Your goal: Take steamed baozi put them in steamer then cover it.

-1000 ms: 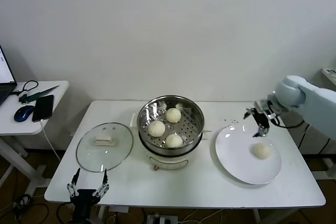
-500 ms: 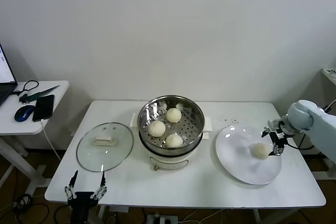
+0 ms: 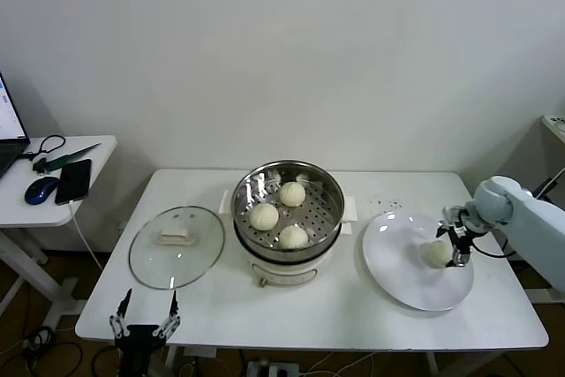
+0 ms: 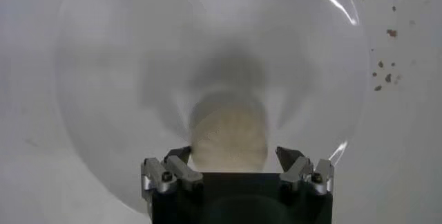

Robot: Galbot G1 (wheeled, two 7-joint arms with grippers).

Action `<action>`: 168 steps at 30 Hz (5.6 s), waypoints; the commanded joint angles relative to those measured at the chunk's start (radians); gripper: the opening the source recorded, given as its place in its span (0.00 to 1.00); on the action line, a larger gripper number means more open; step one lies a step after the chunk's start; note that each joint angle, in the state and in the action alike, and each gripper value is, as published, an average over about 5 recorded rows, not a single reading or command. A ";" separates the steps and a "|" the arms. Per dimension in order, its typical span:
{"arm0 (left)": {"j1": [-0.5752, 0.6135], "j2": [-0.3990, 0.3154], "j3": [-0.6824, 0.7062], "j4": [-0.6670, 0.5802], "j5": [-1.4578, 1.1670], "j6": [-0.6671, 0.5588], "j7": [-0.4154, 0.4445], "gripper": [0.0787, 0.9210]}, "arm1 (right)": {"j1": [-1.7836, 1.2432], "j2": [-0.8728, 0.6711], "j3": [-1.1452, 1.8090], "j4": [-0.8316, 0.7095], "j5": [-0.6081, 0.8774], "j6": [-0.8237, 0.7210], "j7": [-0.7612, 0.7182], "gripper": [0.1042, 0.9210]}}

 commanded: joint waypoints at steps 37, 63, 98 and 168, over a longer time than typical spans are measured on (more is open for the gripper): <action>0.011 0.014 0.073 -0.011 0.019 -0.002 0.005 0.88 | 1.068 0.374 -1.007 0.117 1.121 -0.199 0.092 0.73; -0.007 0.031 0.086 0.005 0.030 0.009 0.045 0.88 | 0.888 0.639 -1.124 0.112 1.073 -0.256 0.200 0.74; -0.030 0.028 0.087 0.017 0.038 0.019 0.051 0.88 | 0.896 0.476 -0.995 0.158 0.973 -0.205 0.176 0.88; -0.492 0.247 0.133 0.397 1.339 0.186 0.048 0.88 | -1.153 0.228 1.211 0.588 0.734 0.072 0.787 0.88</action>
